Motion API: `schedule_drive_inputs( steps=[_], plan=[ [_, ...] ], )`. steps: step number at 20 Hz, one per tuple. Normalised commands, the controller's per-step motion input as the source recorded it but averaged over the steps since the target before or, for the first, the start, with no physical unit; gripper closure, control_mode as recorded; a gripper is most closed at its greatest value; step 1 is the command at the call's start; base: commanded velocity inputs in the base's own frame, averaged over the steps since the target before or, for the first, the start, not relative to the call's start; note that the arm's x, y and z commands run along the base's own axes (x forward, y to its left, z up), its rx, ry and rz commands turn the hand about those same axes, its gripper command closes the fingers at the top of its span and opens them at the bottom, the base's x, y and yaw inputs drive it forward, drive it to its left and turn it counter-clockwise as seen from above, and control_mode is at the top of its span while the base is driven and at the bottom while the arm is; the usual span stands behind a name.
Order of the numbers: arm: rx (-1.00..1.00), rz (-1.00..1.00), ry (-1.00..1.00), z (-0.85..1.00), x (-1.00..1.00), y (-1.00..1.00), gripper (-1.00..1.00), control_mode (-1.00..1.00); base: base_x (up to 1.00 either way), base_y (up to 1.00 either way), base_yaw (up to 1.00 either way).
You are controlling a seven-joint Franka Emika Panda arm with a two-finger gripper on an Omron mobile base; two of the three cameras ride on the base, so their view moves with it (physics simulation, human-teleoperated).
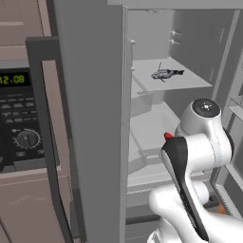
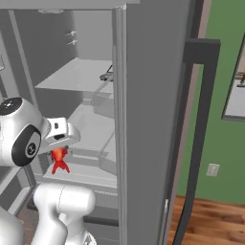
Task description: Place the fish on the counter behind the older fish on the same shelf of the fridge to maintain FIFO order. Close the fridge door when finished.
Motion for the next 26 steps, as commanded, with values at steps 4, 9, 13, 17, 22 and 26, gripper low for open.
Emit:
schedule_drive_inputs(
  steps=[4, 9, 13, 17, 22, 26],
  plan=[
    [0.00, 0.00, 0.00, 0.00, 0.00, 0.00, 1.00, 1.00, 0.50, 0.00, 0.00],
    [0.00, 0.00, 0.00, 0.00, 0.00, 0.00, 1.00, 1.00, 0.39, -0.03, 0.00],
    [0.00, 0.01, -0.02, 0.17, 0.22, 0.00, 1.00, -1.00, 0.19, -0.01, 0.02],
    [-0.06, 0.02, -0.21, 0.79, 0.56, 0.12, 1.00, -1.00, 0.00, 0.00, 0.00],
    [-0.13, 0.07, -0.25, 1.00, 0.51, 0.07, 1.00, -1.00, 0.00, 0.00, 0.00],
    [-0.13, 0.10, -0.20, 0.85, 0.46, 0.07, 1.00, -1.00, 0.00, 0.00, 0.00]
  ],
)
